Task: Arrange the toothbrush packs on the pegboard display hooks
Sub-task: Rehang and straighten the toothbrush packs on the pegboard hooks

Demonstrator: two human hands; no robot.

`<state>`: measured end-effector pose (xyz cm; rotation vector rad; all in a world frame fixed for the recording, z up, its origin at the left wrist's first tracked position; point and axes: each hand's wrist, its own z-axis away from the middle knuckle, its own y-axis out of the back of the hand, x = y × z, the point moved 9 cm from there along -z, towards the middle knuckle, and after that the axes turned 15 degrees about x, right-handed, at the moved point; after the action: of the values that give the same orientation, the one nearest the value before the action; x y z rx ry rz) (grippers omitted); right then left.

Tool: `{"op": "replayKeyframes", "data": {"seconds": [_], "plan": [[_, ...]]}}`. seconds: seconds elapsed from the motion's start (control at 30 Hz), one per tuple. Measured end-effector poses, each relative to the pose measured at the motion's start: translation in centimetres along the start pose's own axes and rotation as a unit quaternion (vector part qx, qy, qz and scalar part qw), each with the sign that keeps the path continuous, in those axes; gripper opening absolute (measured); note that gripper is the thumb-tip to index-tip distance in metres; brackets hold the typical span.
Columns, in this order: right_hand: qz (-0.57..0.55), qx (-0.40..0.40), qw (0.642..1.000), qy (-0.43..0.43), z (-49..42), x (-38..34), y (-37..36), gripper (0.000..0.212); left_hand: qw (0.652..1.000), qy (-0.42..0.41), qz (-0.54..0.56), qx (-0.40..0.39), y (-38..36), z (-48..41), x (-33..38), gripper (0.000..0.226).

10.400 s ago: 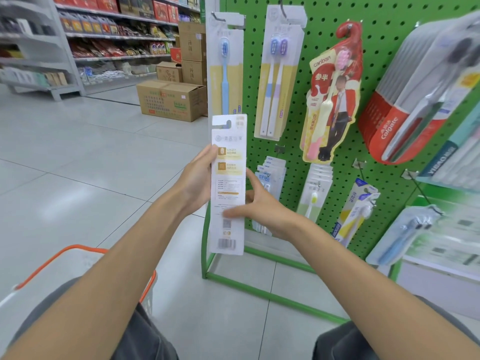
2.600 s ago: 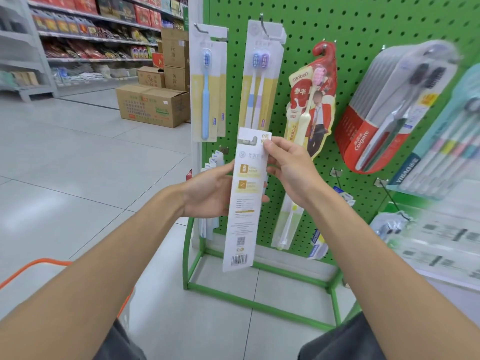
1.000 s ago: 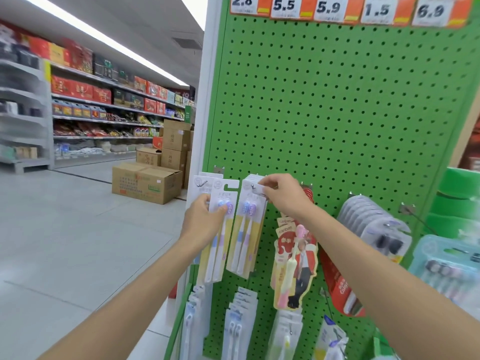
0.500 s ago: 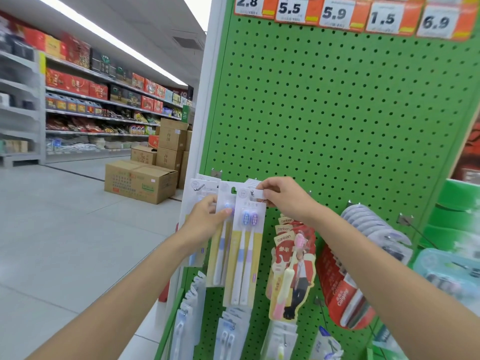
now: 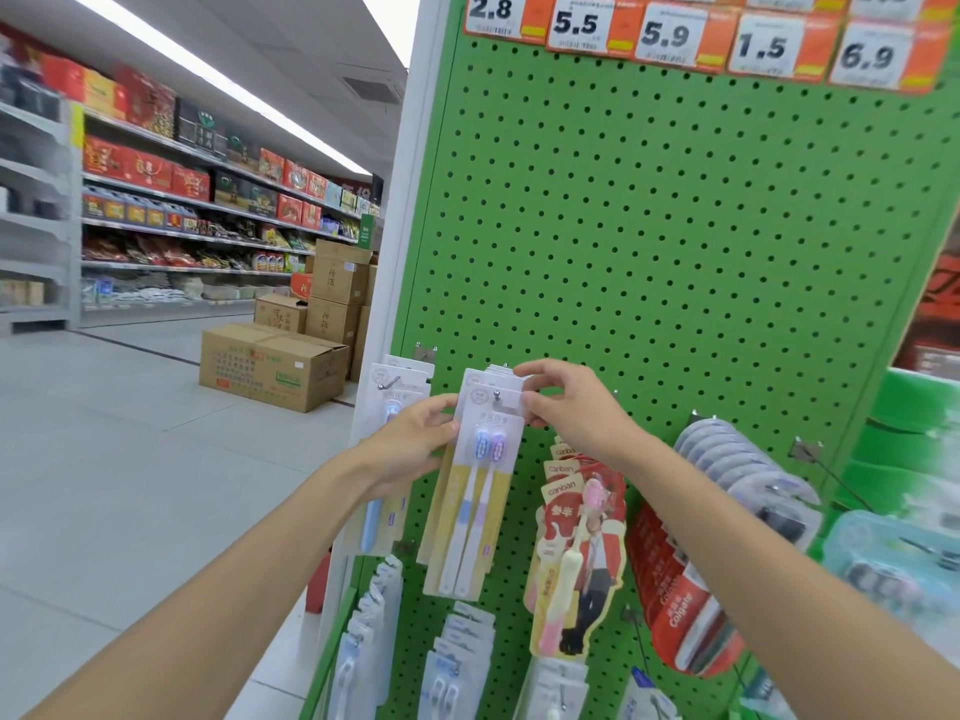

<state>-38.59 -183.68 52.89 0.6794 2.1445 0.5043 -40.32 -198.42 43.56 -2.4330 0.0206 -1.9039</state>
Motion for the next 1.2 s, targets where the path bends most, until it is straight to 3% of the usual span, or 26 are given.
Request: {"op": "replayKeyframes", "data": {"seconds": [0.2,0.4,0.5,0.73,0.83,1.2], "plan": [[0.025,0.000,1.000,0.004,0.0,0.5,-0.5,0.025,0.999,0.004,-0.045,-0.023,-1.1,0.3,-0.4,0.029],[0.033,-0.010,0.999,0.017,-0.6,0.5,-0.6,0.021,0.984,-0.093,-0.088,0.126,1.6,-1.2,2.5,0.020],[0.033,-0.020,0.999,0.019,-0.9,0.6,-0.7,0.020,0.974,-0.123,-0.116,0.150,1.9,-2.2,3.9,0.017],[0.018,-0.038,0.999,0.017,-0.9,0.8,-0.9,0.023,0.978,-0.112,-0.114,0.133,0.8,-3.4,5.0,0.020],[0.017,-0.032,0.999,0.029,-0.9,0.5,-0.7,0.012,0.984,-0.084,-0.101,0.121,0.6,-3.8,4.6,0.014],[0.031,-0.016,0.999,0.030,-1.1,0.8,-0.6,0.010,0.965,-0.104,-0.065,0.233,1.8,-3.8,4.4,0.007]]}}
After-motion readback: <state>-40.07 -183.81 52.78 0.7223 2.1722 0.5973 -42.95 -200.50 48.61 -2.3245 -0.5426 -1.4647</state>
